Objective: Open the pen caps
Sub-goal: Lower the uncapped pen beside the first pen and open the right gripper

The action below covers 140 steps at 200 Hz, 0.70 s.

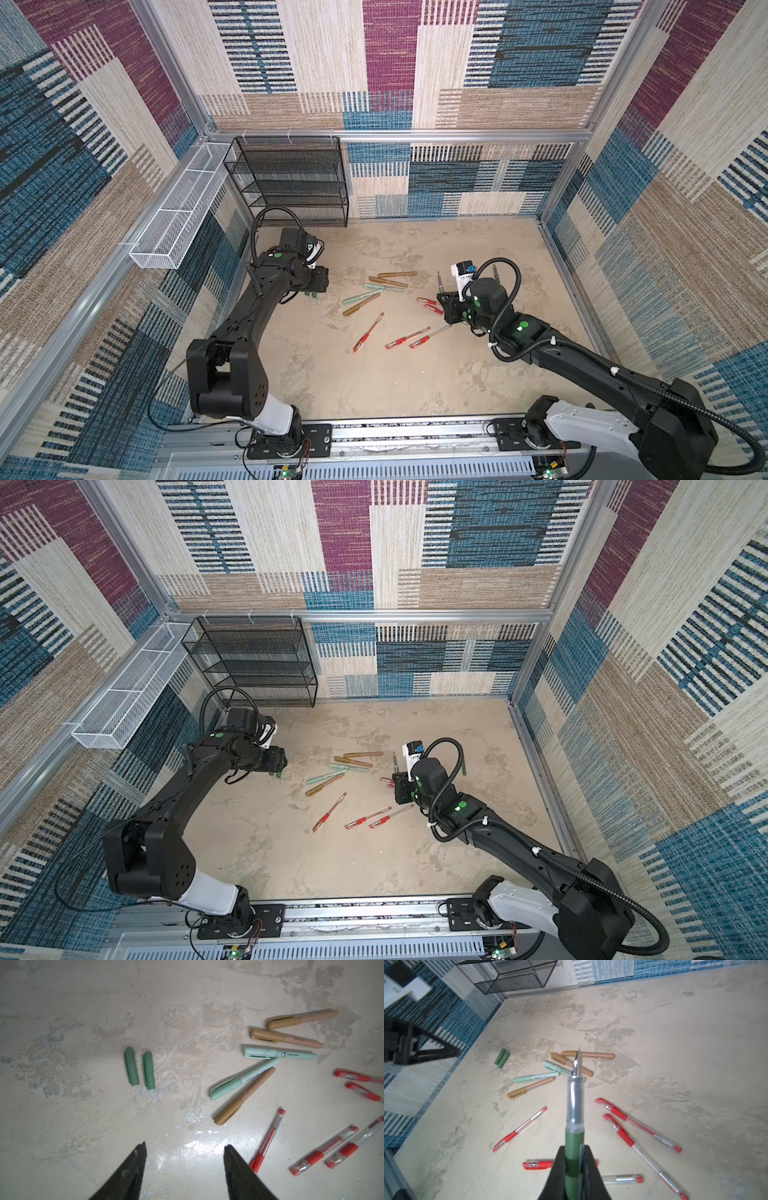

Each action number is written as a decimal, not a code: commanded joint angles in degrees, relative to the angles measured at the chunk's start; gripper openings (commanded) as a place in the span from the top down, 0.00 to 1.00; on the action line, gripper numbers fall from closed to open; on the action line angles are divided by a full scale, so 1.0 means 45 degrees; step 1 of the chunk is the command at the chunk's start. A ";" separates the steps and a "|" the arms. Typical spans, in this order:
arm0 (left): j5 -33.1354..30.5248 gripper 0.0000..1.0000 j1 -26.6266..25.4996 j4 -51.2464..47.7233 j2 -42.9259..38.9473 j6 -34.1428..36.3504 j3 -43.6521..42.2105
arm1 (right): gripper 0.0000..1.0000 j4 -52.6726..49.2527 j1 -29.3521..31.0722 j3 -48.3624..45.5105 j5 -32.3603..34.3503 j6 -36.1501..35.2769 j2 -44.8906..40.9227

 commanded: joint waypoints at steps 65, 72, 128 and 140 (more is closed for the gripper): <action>0.2202 0.10 0.0088 0.2241 -0.5495 0.0667 -0.3989 | 0.93 -0.1378 -0.3072 0.2518 -0.1886 -0.2351 0.2939; 0.2520 0.10 0.0248 0.2452 -0.5774 0.0577 -0.4235 | 0.93 -0.1608 -0.3356 0.2805 -0.1958 -0.2506 0.3283; 0.3305 0.05 0.1696 0.3093 -0.6608 0.0325 -0.4914 | 0.92 -0.2008 -0.5441 0.3553 -0.2426 -0.3346 0.4898; 0.3145 0.05 0.1837 0.2952 -0.6604 0.0360 -0.4688 | 0.92 -0.2169 -0.5811 0.3694 -0.2344 -0.3691 0.5309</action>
